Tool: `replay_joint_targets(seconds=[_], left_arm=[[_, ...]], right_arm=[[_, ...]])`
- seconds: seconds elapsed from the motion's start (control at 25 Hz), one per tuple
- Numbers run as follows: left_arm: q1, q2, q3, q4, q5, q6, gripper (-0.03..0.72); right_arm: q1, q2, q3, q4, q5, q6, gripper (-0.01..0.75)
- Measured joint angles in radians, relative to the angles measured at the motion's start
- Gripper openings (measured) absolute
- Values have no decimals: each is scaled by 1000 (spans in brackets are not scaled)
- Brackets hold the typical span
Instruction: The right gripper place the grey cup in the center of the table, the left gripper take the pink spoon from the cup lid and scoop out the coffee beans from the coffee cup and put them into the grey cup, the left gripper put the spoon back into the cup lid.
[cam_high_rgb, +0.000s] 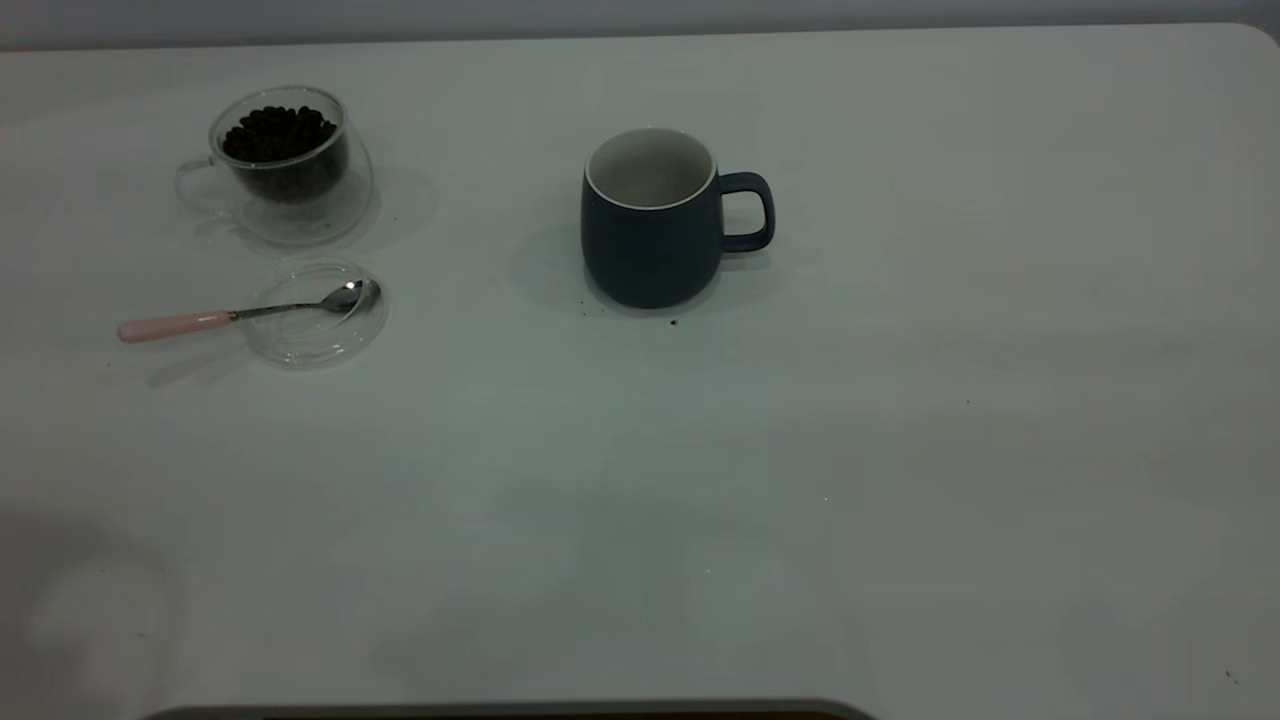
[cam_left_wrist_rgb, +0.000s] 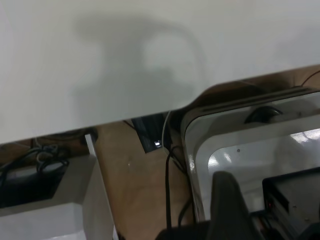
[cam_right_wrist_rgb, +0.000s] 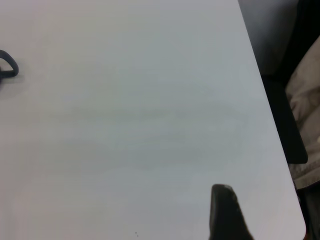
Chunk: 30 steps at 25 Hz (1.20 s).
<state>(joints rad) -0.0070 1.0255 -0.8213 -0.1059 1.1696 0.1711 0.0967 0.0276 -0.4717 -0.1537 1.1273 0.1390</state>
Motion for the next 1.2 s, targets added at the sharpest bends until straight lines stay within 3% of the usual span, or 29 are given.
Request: replay_joint_targets(seconds=[0.52,1.2], left_arm=[[0,-504,328,25,-38,-79,484],[-3,-1043,334,25,-35,-86,484]], right_arm=[[0,0,0,0,0,0,463],[0,0,0,0,0,0,463]])
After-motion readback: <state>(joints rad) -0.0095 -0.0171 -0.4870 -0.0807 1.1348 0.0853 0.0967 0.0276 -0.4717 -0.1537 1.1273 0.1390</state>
